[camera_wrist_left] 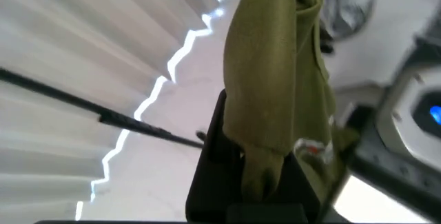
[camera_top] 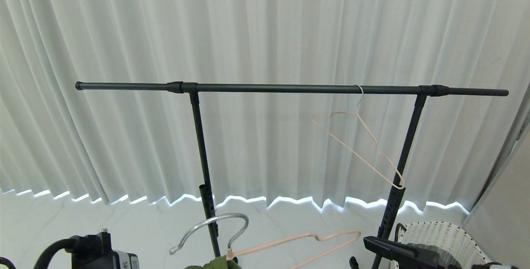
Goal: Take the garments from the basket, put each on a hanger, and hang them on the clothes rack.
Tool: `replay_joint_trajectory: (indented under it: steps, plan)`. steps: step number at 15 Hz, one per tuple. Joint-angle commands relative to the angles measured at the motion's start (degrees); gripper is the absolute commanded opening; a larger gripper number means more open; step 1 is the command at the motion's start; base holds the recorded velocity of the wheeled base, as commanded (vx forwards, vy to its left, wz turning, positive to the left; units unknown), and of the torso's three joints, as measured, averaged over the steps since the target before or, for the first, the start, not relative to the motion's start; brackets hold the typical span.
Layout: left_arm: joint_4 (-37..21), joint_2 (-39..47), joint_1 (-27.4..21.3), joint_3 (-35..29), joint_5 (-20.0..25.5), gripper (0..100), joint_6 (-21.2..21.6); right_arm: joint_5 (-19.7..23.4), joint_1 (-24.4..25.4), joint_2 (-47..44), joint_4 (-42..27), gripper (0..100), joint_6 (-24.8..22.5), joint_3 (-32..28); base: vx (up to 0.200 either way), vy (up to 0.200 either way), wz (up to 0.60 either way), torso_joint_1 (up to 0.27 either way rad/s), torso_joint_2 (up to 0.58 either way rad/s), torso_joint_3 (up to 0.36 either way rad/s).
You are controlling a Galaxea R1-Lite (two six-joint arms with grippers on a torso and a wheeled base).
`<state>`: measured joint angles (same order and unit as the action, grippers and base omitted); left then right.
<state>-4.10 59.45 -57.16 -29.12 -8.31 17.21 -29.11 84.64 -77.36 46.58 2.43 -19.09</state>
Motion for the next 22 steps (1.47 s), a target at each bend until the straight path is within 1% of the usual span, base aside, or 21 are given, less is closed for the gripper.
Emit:
replay_joint_trajectory:
  steps: [1,2,4,6,7,8,9,13,16,19,22]
  plan:
    - [1.5,-0.4,1.4,-0.6,-1.4,0,0.0,0.1,-3.3,-1.0,-0.6,100,1.7,-0.4,0.000,0.000,0.00,0.000,0.00,0.000]
    - [3.6,-0.4,2.0,-0.8,-2.3,0,0.1,0.2,-4.0,-1.7,-1.7,100,3.6,-0.9,0.000,0.000,0.00,0.000,0.00,0.000]
    - [6.7,-0.3,2.1,-1.3,-3.3,0,0.2,0.7,-5.0,-2.4,-6.4,100,9.4,-1.9,0.000,0.000,0.00,0.000,0.00,0.000]
    - [7.0,-0.6,2.1,-2.3,-3.3,0,0.2,2.0,-6.2,-4.6,-11.8,100,15.7,-5.1,0.000,0.000,0.00,0.000,0.00,0.000]
    - [7.0,-0.7,2.1,-2.8,-3.2,0,0.2,3.7,-7.7,-6.8,-12.1,100,18.2,-7.5,0.000,0.000,0.00,0.000,0.00,0.000]
    - [7.0,-0.7,2.0,-3.3,-3.1,0,0.2,4.2,-9.3,-9.5,-12.1,100,19.4,-9.6,0.000,0.000,0.00,0.000,0.00,0.000]
    - [7.0,-0.6,2.0,-3.9,-3.0,0,0.2,4.2,-10.3,-12.3,-12.0,100,19.8,-11.6,0.000,0.000,0.00,0.000,0.00,0.000]
    - [7.0,-1.2,1.7,-4.9,-2.8,0,0.2,4.0,-10.6,-22.7,-11.4,100,23.2,-18.6,0.000,0.000,0.00,0.000,0.00,0.000]
    - [7.0,-1.7,0.6,-4.9,-2.8,0,0.1,4.0,-10.9,-28.5,-9.5,100,23.4,-22.6,0.000,0.000,0.00,0.000,0.00,0.000]
    - [7.0,-1.7,0.1,-5.0,-2.8,0,0.1,4.0,-10.7,-30.4,-8.8,100,23.4,-22.4,0.000,0.000,0.00,0.000,0.00,0.000]
    - [7.0,-1.7,0.3,-5.2,-2.8,0,0.1,3.6,-10.9,-30.6,-8.8,100,23.3,-19.2,0.000,0.000,0.00,0.000,0.00,0.000]
